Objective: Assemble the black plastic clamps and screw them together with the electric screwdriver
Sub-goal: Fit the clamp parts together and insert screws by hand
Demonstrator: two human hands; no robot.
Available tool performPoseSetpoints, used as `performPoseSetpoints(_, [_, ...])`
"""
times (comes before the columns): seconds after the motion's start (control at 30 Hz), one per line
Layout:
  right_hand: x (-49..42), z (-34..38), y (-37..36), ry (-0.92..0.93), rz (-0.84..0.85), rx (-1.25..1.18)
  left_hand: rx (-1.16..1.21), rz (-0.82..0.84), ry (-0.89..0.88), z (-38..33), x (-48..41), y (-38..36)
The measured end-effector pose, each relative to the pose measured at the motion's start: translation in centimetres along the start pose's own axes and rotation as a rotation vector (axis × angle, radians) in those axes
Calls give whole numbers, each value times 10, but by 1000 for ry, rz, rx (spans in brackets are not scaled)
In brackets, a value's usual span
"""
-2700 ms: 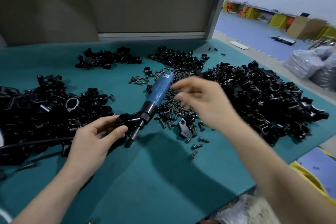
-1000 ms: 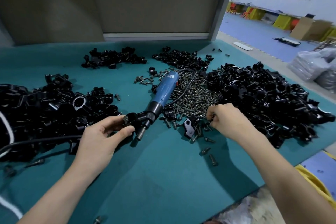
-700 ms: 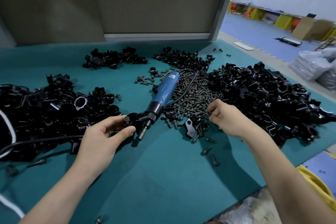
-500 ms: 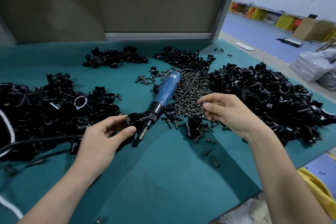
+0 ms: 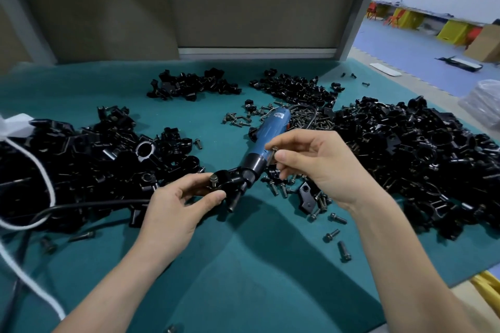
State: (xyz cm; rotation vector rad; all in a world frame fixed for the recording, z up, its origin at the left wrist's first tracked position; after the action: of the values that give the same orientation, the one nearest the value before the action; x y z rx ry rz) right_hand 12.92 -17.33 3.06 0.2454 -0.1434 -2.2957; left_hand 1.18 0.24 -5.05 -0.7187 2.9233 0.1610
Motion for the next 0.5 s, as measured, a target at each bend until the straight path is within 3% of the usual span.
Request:
performPoseSetpoints(0.2, [-4, 5, -9, 41, 17, 100, 21, 12, -12, -2, 0, -1])
performPoseSetpoints(0.37, [-15, -4, -25, 31, -38, 373, 17, 22, -14, -2, 0, -1])
performPoseSetpoints(0.5, [-21, -12, -39, 25, -9, 451, -10, 28, -14, -2, 0, -1])
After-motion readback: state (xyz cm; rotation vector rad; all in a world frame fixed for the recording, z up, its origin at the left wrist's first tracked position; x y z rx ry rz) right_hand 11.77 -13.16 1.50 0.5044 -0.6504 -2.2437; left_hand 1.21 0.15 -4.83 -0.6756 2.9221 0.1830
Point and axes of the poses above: each hand's wrist, its own x-axis away from the middle knuckle, its own y-axis out of the back of the hand, z = x × y, the point moved 5 cm from there along -x, towards the middle knuckle, and after that the axes turned 5 degrees about z, right-handed, at the moved point
